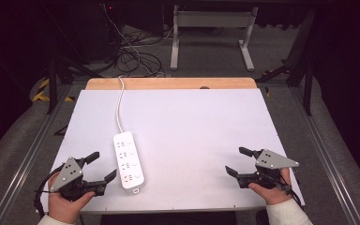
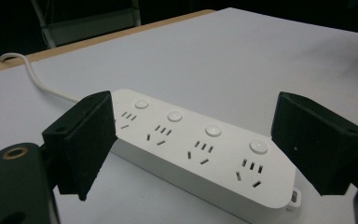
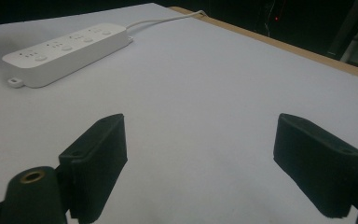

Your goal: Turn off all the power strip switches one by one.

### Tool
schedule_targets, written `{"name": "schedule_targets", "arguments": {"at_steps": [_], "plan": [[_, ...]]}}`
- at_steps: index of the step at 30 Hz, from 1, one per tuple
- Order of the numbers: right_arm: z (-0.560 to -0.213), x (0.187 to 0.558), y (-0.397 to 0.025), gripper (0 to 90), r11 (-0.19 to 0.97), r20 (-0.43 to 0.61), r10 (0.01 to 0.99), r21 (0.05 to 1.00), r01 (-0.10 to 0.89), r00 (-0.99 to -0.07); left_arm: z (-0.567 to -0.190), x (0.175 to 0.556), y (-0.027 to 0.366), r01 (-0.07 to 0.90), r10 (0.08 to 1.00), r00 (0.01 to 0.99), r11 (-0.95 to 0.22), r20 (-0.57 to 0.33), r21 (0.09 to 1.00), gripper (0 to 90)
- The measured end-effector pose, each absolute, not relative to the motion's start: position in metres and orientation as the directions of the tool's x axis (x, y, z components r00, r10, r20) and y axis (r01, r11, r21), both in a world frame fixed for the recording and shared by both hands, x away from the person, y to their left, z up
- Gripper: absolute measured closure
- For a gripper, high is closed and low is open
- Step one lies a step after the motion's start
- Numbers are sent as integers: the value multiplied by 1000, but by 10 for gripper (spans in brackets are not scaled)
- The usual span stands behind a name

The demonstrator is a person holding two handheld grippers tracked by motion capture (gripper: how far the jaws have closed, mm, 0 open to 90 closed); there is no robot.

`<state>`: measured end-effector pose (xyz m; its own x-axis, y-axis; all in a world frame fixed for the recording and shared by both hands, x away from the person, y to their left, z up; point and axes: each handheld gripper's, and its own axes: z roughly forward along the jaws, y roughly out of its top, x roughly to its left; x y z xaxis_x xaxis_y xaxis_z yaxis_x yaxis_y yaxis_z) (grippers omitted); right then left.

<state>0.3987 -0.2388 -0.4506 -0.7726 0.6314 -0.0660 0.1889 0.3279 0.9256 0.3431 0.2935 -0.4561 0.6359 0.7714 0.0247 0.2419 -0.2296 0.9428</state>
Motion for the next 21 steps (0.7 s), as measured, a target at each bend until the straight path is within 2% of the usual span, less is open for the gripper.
{"name": "schedule_targets", "arguments": {"at_steps": [7, 10, 13, 16, 18, 21], "plan": [[-452, 399, -237, 192, 339, -67, 628, 921, 194, -776, -453, 341, 291, 219, 759, 649, -258, 57, 941, 213], [-453, 399, -236, 205, 346, -73, 620, 919, 188, -782, -451, 340, 291, 212, 748, 659, -286, 79, 935, 308], [-452, 399, -236, 209, 344, -71, 619, 920, 189, -782, -450, 339, 291, 208, 747, 659, -286, 83, 935, 346], [-452, 399, -236, 213, 344, -70, 618, 920, 189, -783, -449, 338, 290, 222, 752, 658, -235, 32, 946, 339], [-452, 398, -235, 215, 342, -67, 616, 920, 191, -785, -446, 338, 290, 237, 756, 654, -247, 34, 940, 394], [-453, 399, -234, 217, 345, -62, 610, 918, 194, -790, -442, 338, 289, 230, 752, 658, -244, 34, 942, 387]]}}
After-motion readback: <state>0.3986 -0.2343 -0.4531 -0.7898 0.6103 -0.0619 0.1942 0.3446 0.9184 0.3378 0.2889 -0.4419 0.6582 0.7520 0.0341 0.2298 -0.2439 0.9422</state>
